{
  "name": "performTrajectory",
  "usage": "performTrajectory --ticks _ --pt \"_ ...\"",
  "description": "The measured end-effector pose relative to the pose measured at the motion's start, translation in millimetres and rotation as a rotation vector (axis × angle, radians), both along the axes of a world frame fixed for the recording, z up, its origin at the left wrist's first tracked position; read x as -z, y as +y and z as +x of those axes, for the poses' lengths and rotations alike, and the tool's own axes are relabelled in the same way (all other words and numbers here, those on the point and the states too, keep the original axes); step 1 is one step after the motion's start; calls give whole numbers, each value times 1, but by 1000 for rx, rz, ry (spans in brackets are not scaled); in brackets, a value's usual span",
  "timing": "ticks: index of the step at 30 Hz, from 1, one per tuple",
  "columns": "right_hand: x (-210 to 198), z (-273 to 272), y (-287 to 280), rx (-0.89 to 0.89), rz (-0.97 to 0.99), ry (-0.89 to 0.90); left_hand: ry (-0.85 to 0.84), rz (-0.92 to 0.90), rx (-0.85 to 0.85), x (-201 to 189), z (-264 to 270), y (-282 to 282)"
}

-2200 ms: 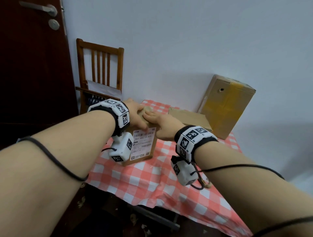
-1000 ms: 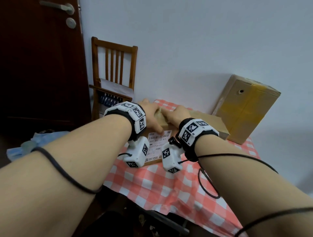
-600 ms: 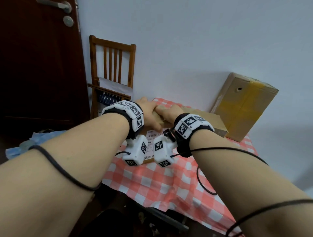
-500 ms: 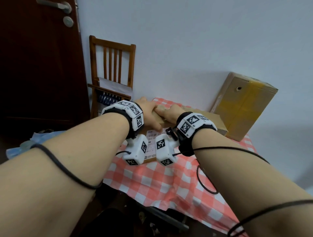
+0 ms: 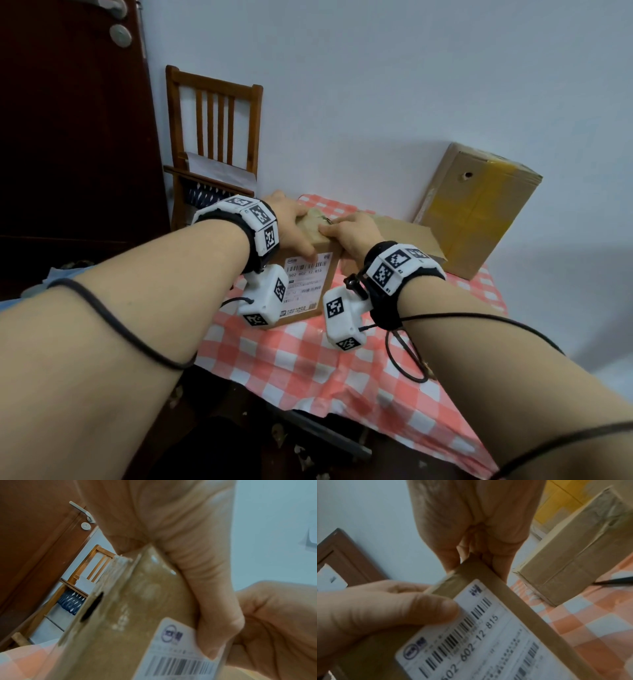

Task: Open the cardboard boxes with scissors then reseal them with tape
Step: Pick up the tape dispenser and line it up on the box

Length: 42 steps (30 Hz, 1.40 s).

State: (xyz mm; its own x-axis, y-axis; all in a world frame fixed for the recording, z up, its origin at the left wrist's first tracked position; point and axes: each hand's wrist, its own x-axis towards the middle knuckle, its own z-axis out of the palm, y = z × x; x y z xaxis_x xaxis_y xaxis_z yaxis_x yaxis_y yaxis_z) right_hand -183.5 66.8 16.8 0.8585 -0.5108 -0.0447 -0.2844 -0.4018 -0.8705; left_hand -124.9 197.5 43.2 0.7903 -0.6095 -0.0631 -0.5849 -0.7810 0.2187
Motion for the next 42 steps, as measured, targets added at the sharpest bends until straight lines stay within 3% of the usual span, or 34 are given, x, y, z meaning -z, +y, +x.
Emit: performTrajectory --ticks 15,23,28,33,36,42 --pt "-23 16 7 18 -487 233 12 -19 16 3 5 1" --pt "-19 11 5 -2 -138 132 -10 -27 25 3 3 1" --pt "-19 11 9 17 -320 164 1 -23 14 2 3 2" --pt "-18 -3 6 -57 -138 161 9 -15 7 2 3 0" --pt "-15 -9 4 -136 -215 151 17 -5 5 1 2 0" --pt "-15 -5 2 -69 -8 64 21 -13 -5 2 3 0"
